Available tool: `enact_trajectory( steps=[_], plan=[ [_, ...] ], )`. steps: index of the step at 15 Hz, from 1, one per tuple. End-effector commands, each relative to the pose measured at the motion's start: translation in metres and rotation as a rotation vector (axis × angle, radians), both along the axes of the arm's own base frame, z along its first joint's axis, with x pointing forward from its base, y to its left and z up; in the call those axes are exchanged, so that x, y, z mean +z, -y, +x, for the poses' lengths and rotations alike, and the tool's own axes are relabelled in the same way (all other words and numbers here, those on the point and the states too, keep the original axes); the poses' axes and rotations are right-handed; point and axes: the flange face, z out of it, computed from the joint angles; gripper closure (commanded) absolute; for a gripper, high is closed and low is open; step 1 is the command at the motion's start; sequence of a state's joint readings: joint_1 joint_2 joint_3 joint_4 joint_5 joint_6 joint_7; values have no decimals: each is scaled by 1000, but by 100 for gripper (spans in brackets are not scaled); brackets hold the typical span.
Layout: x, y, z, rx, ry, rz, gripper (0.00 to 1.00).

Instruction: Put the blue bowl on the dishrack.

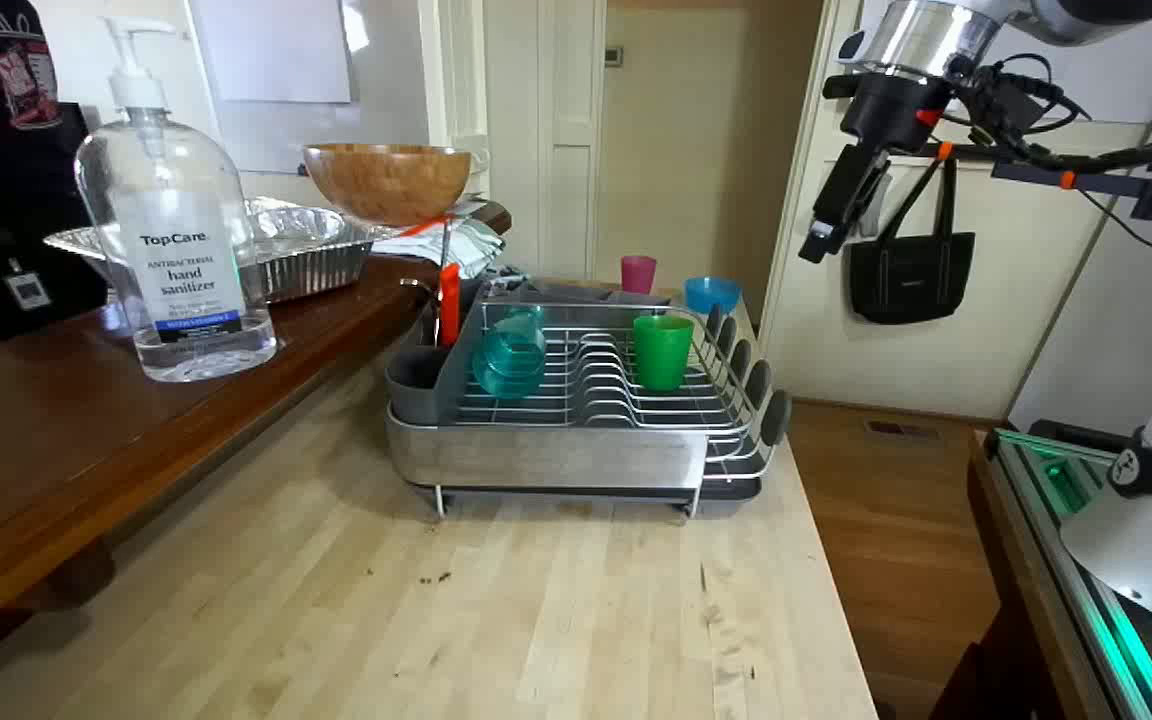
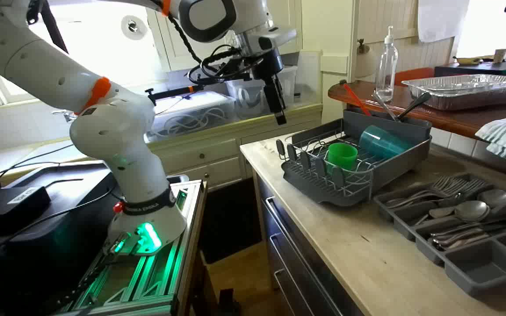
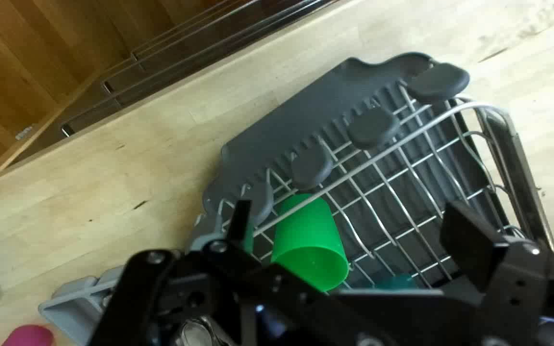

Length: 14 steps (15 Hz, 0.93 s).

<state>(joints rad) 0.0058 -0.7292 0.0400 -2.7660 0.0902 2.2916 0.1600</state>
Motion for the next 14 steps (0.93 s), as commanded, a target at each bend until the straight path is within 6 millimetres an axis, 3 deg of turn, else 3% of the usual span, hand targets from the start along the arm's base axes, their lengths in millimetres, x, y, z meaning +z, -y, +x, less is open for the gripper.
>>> enact_trajectory(
  steps=[1, 3, 14],
  plan=[
    [-5, 0, -2, 0, -13, -1, 0],
    [-13, 1, -4, 0, -32, -1, 0],
    [-15, 1, -3, 0, -36, -1, 0]
  ],
)
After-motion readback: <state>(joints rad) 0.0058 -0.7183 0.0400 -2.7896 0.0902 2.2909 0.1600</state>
